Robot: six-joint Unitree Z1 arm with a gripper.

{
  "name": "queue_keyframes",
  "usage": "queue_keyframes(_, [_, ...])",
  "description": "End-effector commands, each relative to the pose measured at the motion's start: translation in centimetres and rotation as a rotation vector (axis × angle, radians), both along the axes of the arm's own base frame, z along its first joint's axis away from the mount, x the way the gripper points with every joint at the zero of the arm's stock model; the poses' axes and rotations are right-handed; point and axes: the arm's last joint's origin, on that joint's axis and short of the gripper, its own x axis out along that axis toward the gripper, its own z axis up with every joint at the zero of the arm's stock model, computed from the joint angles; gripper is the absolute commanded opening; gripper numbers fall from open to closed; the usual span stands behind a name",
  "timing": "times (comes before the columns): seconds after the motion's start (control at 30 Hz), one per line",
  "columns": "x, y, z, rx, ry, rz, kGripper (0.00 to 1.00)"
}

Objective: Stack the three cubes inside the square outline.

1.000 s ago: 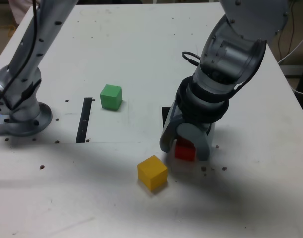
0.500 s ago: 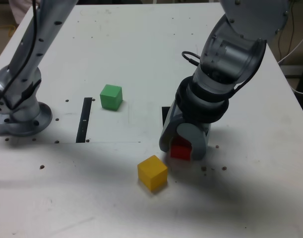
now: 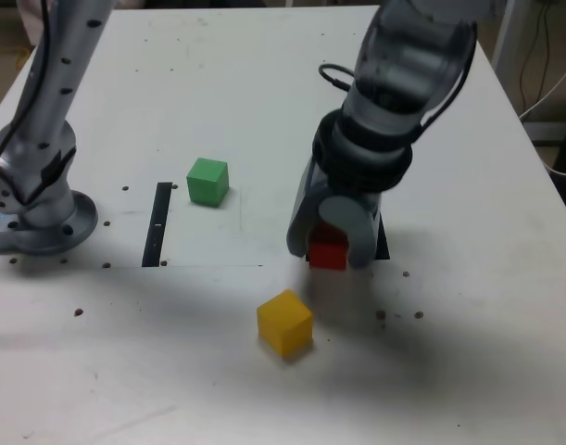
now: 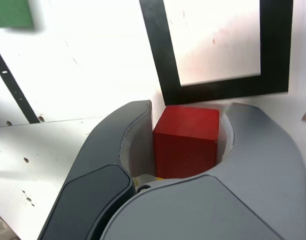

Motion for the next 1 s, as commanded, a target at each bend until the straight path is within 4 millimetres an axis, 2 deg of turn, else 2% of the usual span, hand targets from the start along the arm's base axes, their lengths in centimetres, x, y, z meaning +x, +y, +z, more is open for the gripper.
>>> queue_keyframes(0.0, [0.0,1.0,0.4,0.001,-0.009,0.024,0.31])
queue_keyframes(0.27, [0.5,4.3,0.9,0.008,-0.026,0.101,0.31])
queue_keyframes(0.57, [1.1,7.0,0.6,-0.002,-0.034,0.139,0.31])
queue_keyframes(0.73, [1.5,7.7,-0.2,-0.030,-0.027,0.141,0.31])
queue_keyframes(0.97, [1.8,7.5,-0.9,-0.061,-0.016,0.137,0.31])
